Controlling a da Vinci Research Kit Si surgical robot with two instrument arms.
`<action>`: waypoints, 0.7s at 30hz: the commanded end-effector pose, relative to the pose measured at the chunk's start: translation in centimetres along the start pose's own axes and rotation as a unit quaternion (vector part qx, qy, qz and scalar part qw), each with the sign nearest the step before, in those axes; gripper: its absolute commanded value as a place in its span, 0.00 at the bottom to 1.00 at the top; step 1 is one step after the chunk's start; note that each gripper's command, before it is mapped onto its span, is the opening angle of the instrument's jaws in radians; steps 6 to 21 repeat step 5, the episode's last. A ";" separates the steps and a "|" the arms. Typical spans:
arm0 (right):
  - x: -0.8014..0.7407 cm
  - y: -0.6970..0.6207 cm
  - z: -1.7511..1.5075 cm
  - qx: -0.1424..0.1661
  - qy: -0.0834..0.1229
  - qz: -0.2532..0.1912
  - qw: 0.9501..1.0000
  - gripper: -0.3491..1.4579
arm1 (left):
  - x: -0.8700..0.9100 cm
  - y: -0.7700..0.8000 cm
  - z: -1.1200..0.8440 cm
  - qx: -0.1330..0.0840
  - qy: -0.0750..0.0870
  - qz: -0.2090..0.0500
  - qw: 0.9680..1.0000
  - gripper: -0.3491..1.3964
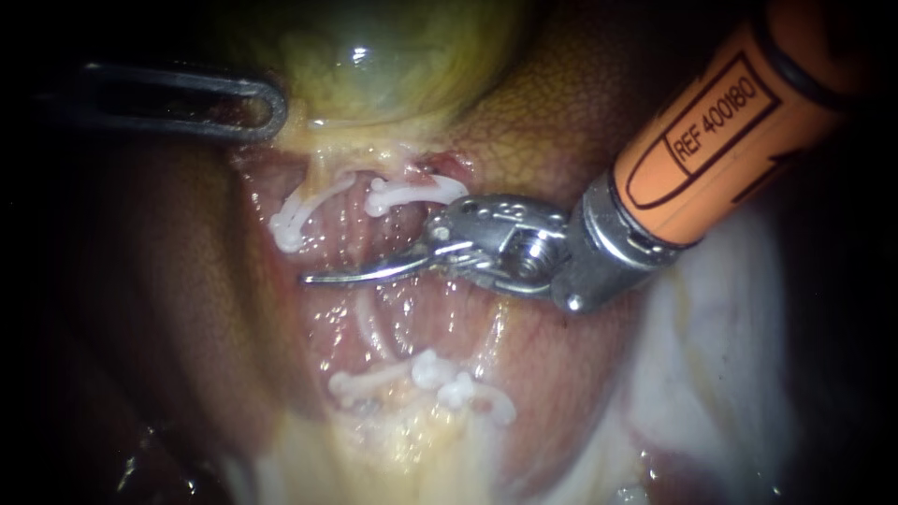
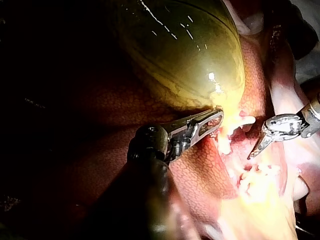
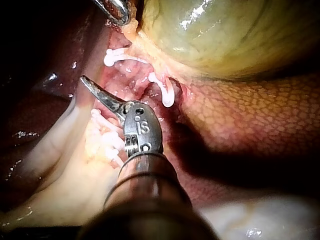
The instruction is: Go to the cutting position right tube
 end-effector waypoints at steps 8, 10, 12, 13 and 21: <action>-0.01 0.00 -0.01 0.001 0.000 0.001 1.000 0.00 | 0.00 0.00 0.00 0.000 0.000 0.000 1.000 0.00; -0.01 0.00 -0.01 0.001 0.000 0.001 1.000 0.00 | 0.00 0.00 0.00 0.000 0.000 0.000 1.000 0.00; -0.01 0.00 -0.01 0.001 0.000 0.001 1.000 0.00 | 0.00 0.00 0.00 0.000 0.000 0.000 1.000 0.00; -0.01 0.00 -0.01 0.001 0.000 0.001 1.000 0.00 | 0.00 0.00 0.00 0.000 0.000 0.000 1.000 0.00; -0.01 0.00 -0.01 0.001 0.000 0.001 1.000 0.00 | 0.00 0.00 0.00 0.000 0.000 0.000 1.000 0.00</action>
